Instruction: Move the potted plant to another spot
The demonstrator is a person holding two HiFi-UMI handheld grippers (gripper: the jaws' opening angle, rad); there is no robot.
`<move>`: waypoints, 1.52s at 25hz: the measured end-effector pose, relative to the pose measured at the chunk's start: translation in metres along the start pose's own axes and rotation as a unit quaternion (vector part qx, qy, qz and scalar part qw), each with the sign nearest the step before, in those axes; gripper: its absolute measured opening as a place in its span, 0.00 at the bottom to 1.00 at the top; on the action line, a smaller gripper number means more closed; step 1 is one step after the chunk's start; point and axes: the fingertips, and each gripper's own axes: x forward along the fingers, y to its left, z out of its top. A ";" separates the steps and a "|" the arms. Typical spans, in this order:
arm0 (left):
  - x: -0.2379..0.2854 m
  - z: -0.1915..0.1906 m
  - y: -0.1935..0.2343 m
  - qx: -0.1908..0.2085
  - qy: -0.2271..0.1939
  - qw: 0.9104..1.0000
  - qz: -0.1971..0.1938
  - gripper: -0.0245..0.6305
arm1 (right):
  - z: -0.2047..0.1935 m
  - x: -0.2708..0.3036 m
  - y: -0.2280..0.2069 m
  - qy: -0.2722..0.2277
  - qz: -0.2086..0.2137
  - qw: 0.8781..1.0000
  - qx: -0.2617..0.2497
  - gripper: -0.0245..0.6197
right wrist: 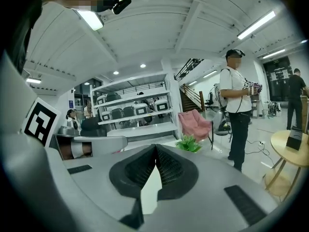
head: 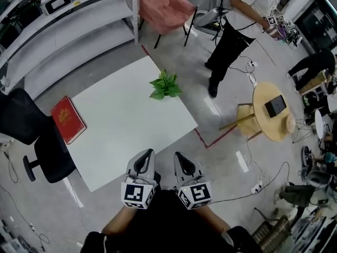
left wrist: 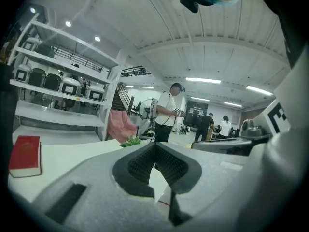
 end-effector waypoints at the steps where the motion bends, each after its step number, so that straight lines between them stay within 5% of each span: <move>1: 0.005 0.004 0.006 0.004 0.000 1.000 -0.001 0.07 | 0.003 0.008 -0.001 0.003 -0.002 1.000 -0.002 0.06; 14: 0.044 0.018 0.053 -0.005 0.008 1.000 0.003 0.07 | 0.017 0.085 -0.015 0.026 0.007 0.999 -0.028 0.06; 38: 0.138 0.046 0.087 -0.023 0.002 0.990 0.139 0.07 | 0.001 0.224 -0.105 0.115 0.121 0.978 -0.122 0.06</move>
